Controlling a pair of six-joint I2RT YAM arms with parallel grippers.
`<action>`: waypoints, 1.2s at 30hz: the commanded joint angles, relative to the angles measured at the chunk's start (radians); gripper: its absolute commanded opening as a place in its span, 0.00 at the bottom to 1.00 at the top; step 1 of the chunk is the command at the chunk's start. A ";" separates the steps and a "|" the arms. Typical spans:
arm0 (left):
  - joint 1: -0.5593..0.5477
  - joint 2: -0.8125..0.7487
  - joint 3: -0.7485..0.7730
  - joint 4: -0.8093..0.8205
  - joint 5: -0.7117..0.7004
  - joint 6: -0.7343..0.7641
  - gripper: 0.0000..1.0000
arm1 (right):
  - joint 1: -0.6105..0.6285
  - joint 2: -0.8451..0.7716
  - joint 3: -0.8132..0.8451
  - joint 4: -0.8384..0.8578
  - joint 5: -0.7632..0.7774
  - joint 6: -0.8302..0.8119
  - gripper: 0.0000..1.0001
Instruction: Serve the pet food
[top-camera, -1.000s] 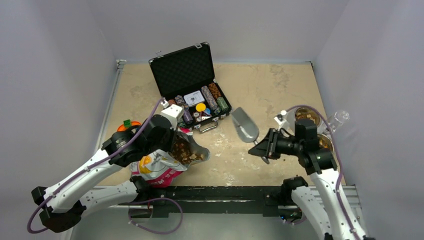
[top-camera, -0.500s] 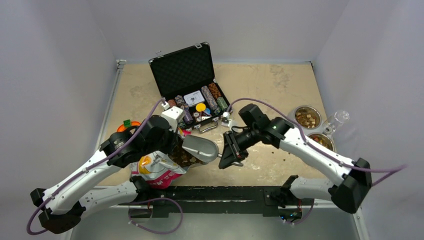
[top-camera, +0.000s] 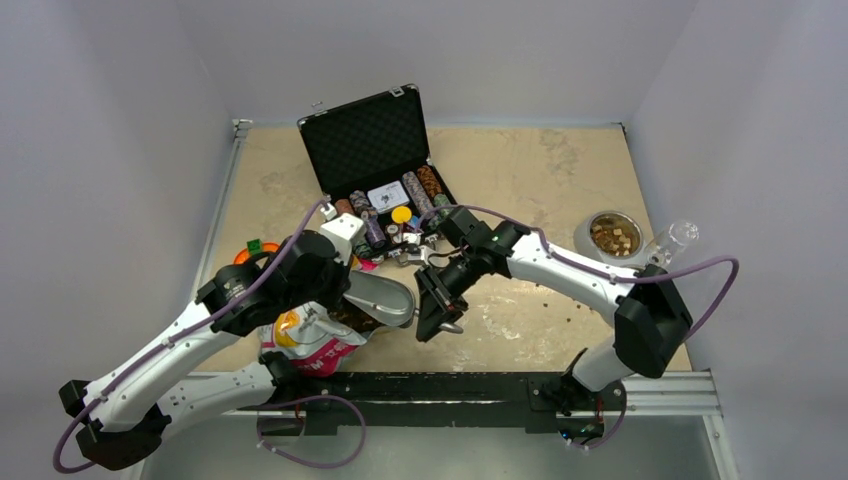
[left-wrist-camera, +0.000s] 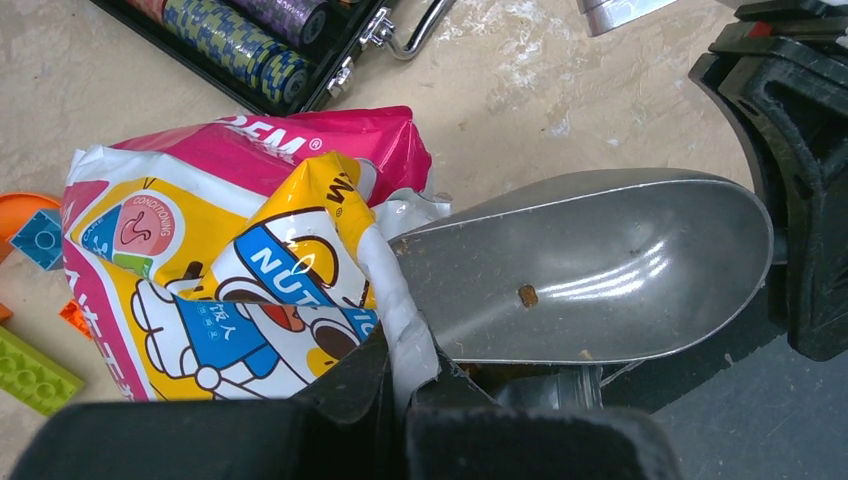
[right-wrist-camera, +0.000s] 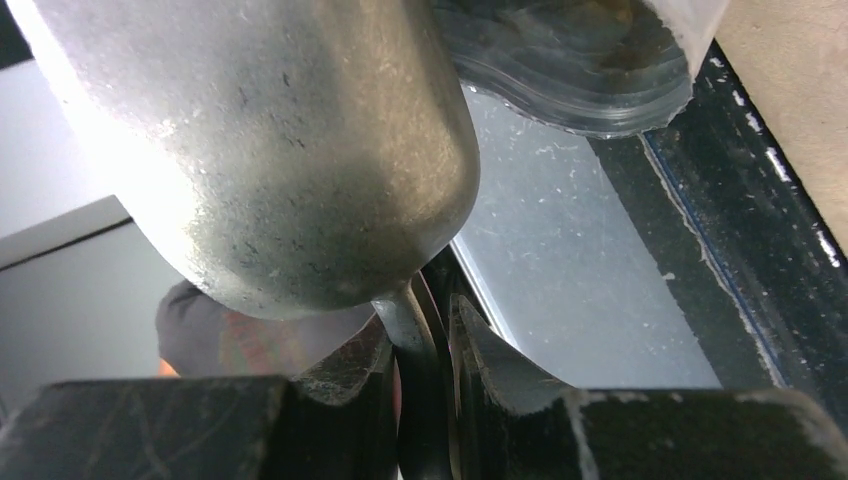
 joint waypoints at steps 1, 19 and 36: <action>-0.017 -0.008 0.043 0.057 0.133 -0.014 0.00 | 0.004 -0.048 -0.057 0.110 0.062 -0.005 0.00; -0.017 0.002 0.052 0.009 0.083 -0.017 0.00 | 0.113 -0.309 -0.106 -0.057 0.162 0.030 0.00; -0.017 -0.024 0.027 0.030 0.122 -0.049 0.00 | -0.028 0.035 0.070 0.024 0.262 -0.064 0.10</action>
